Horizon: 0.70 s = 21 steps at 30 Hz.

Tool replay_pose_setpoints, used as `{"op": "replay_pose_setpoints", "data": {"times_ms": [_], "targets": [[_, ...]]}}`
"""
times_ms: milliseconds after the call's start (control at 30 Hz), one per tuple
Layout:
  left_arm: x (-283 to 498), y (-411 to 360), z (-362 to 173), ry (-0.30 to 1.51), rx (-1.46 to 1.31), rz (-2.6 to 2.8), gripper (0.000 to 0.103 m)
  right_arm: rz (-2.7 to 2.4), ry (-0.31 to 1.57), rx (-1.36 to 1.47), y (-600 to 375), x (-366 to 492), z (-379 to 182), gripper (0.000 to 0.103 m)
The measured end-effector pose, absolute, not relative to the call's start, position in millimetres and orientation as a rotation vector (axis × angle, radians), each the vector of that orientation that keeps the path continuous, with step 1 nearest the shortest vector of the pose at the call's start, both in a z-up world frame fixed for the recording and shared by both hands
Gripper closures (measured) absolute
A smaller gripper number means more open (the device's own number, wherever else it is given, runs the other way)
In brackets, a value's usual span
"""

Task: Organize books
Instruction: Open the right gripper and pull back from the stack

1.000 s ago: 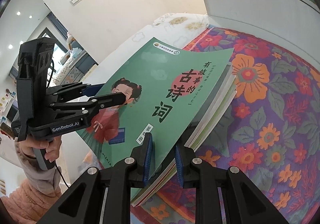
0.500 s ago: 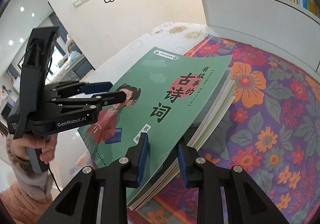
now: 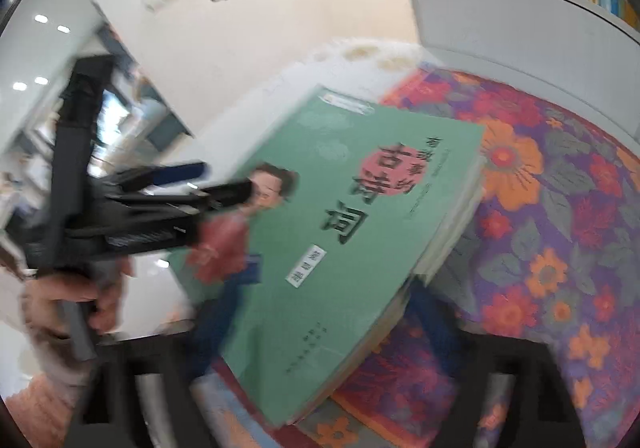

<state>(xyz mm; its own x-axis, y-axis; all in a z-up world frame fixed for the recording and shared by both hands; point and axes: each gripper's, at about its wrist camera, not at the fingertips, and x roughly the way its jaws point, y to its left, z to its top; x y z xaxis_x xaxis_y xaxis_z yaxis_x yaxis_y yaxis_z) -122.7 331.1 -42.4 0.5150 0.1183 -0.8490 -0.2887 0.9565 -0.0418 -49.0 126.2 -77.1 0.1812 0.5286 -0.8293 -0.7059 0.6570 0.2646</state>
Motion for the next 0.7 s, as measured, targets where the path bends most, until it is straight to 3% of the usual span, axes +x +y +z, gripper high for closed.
{"op": "replay_pose_setpoints", "data": {"times_ms": [200, 567, 700], "targets": [[-142, 331, -37, 0.986, -0.201, 0.277, 0.020, 0.828, 1.245, -0.065, 113, -29, -102, 0.003], [-167, 276, -7, 0.893, -0.192, 0.237, 0.011, 0.713, 1.108, -0.129, 38, -48, -49, 0.003], [-171, 237, 0, 0.873, -0.191, 0.188, 0.010, 0.693, 0.971, -0.167, 1, -70, -15, 0.003]]}}
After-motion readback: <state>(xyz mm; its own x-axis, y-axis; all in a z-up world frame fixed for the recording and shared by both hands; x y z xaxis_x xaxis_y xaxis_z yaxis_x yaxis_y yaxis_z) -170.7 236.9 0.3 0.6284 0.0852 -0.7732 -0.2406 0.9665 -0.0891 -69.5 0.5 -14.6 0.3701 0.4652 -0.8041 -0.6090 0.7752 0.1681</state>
